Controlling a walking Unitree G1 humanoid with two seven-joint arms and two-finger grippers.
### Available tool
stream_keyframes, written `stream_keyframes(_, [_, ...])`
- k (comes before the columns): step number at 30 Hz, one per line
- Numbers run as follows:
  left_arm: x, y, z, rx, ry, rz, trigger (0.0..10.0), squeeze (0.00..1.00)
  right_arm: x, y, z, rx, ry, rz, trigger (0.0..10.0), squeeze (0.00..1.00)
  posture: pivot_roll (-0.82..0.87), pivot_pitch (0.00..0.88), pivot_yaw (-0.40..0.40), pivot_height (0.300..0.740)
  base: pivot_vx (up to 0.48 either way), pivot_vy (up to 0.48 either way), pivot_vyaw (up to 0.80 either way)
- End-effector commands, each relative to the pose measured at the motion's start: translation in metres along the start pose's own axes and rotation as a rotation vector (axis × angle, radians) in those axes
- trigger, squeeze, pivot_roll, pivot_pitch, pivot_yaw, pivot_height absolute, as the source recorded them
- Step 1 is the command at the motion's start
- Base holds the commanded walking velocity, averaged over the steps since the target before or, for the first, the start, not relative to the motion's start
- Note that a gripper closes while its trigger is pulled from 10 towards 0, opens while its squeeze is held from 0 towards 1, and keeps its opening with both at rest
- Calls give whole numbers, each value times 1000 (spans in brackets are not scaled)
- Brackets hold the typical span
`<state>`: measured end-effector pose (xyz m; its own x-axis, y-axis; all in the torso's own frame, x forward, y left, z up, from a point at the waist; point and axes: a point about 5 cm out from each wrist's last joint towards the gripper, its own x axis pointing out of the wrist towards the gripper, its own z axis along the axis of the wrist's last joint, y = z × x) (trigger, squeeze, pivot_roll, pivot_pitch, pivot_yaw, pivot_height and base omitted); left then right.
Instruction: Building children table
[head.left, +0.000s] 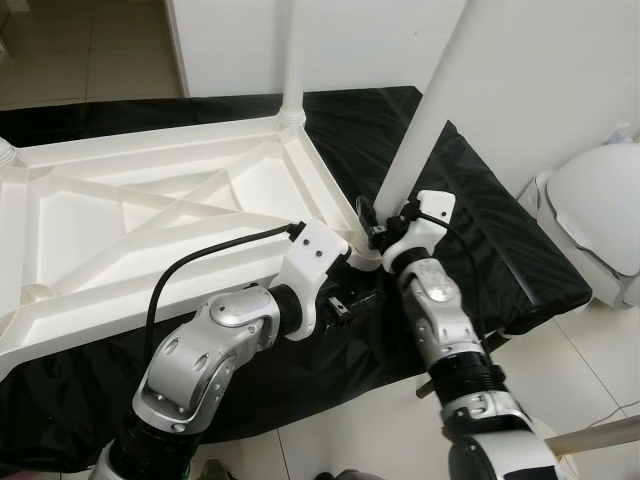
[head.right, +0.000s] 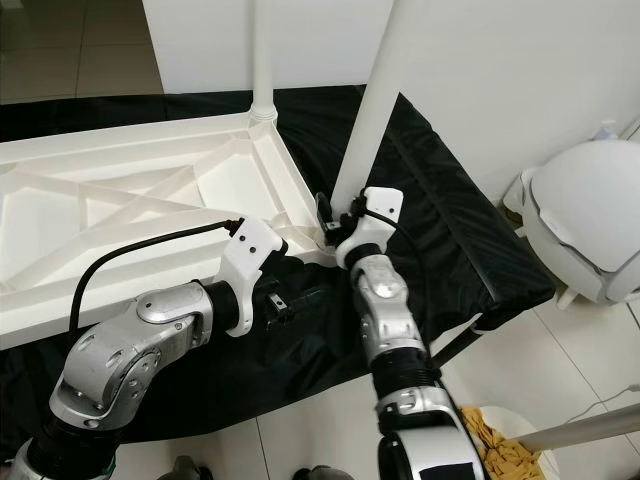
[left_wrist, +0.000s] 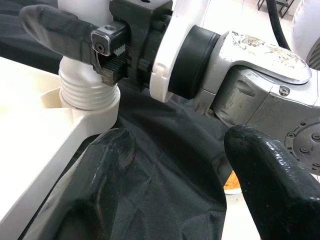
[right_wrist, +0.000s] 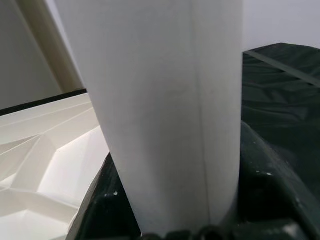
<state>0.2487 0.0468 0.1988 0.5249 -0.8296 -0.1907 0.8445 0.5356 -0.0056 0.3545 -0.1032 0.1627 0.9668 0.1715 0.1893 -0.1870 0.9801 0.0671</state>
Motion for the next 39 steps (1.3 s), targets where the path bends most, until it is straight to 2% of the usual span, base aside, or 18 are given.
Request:
stream_keyframes(1, [0,-2,3,15,-4,14,10000,0,-8,0,-30,18,163,-80,10000,0,16,99,-66,740,0,0,0])
stream_keyframes(10, [1,-3,4,16,-7,5,10000,0,-1,16,-27,11,180,-234,10000,0,14,94,-66,740,0,0,0])
stream_keyframes(15, [1,-3,4,16,-7,4,10000,0,1,21,-25,12,181,-249,10000,0,15,92,-67,740,0,0,0])
stream_keyframes(18, [2,-3,4,13,-10,7,10000,0,5,31,-20,22,177,-276,10000,0,19,90,-75,740,0,0,0])
stream_keyframes(27, [2,-2,3,8,-14,18,10000,0,4,33,-19,26,177,-293,10000,0,19,85,-79,740,0,0,0])
stream_keyframes(28, [2,-2,3,8,-14,18,10000,0,4,32,-17,21,166,-296,10000,322,17,81,-81,740,0,0,0])
stream_keyframes(29, [2,-1,3,9,-14,18,10000,0,4,31,-16,17,159,-299,10000,322,17,81,-81,740,0,0,0])
stream_keyframes(30, [2,-1,3,9,-14,18,10000,0,4,30,-15,19,140,-281,10000,1000,17,78,-83,740,0,0,0])
stream_keyframes(35, [2,-1,3,9,-14,18,10000,0,3,28,-12,37,110,-243,10000,1000,16,75,-85,740,0,0,0])
stream_keyframes(39, [2,-1,2,9,-13,20,10000,0,2,19,-11,31,89,-209,10000,1000,15,70,-87,740,0,0,0])
